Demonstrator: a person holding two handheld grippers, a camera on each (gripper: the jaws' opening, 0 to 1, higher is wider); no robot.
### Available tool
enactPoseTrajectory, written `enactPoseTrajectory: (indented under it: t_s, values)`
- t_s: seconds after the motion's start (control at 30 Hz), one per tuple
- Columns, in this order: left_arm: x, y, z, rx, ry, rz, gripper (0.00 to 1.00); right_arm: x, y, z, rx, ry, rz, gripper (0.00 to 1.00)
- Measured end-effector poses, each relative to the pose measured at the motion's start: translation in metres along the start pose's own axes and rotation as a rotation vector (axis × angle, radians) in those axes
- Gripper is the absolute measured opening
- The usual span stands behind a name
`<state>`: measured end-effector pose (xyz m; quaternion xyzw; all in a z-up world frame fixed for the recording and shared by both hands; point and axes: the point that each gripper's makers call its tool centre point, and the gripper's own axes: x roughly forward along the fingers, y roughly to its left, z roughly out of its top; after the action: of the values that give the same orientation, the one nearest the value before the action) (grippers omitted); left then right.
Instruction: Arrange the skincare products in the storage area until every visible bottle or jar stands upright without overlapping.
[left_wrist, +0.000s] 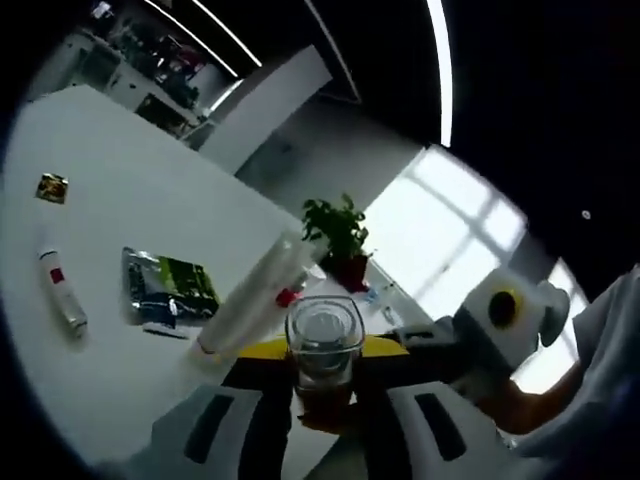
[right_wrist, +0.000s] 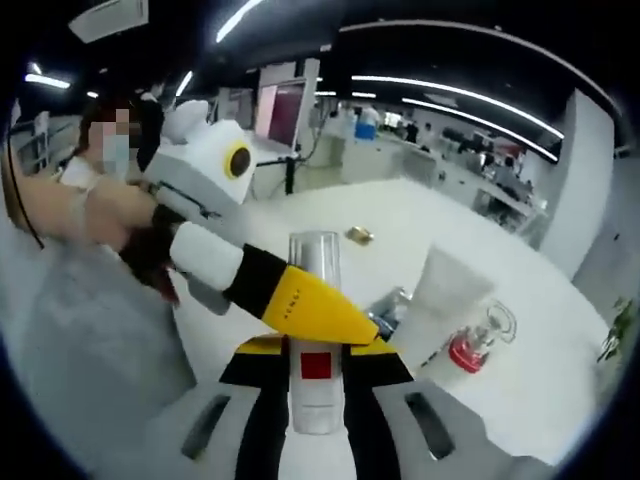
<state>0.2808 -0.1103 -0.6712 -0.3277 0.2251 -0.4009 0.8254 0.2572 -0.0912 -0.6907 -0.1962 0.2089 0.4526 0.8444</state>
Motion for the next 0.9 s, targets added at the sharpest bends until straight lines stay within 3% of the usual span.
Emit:
enactPoseTrajectory:
  t_s: [0.47, 0.6, 0.67, 0.73, 0.83, 0.9]
  values:
    - [0.002, 0.002, -0.001, -0.008, 0.026, 0.041, 0.16, -0.001, 0.0, -0.002, -0.023, -0.03, 0.039, 0.2]
    - [-0.003, 0.007, 0.009, 0.02, -0.004, 0.069, 0.16, -0.002, -0.002, -0.018, -0.086, 0.04, 0.026, 0.24]
    - [-0.005, 0.014, 0.009, 0.031, -0.001, 0.109, 0.16, -0.006, -0.004, -0.02, -0.048, 0.027, 0.037, 0.23]
    - [-0.008, 0.026, 0.008, 0.091, 0.026, 0.165, 0.16, -0.011, -0.007, -0.022, -0.033, 0.034, 0.044, 0.23]
    - [-0.008, 0.029, 0.005, 0.176, 0.059, 0.196, 0.16, -0.02, -0.015, -0.026, -0.027, 0.037, 0.019, 0.23]
    - [-0.006, 0.03, 0.0, 0.244, 0.09, 0.216, 0.16, -0.026, -0.017, -0.02, 0.007, 0.003, 0.015, 0.22]
